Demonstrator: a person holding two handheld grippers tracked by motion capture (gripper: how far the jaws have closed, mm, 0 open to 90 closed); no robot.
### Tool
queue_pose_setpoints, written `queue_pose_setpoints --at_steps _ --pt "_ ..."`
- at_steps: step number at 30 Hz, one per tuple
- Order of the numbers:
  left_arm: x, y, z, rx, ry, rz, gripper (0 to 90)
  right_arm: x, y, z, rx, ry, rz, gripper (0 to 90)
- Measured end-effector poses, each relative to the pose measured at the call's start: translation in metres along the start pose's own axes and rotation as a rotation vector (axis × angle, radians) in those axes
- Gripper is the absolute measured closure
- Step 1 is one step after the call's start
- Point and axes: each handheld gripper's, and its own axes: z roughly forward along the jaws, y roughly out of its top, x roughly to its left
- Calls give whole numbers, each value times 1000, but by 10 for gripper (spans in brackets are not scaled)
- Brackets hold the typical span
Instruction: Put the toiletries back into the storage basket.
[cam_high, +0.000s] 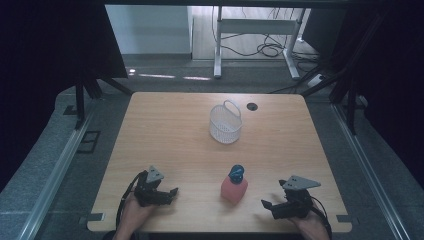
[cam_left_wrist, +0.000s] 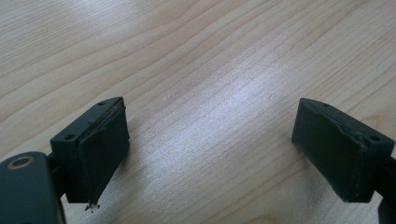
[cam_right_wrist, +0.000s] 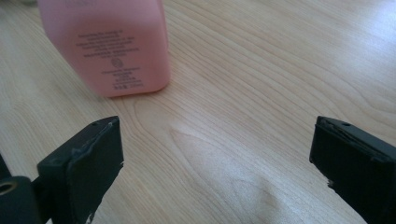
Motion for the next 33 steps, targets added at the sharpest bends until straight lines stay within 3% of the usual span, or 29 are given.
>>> queue_pose_setpoints --at_steps 15,19,26,33 --pt "0 0 0 0 0 0 107 6 12 -6 -39 48 7 78" --pt "0 0 0 1 0 1 107 9 17 -6 -46 64 -5 124" --pt "0 0 0 1 0 1 107 15 25 -5 -33 74 -46 127" --pt "0 0 0 0 0 1 107 20 36 -5 -51 110 -43 130"
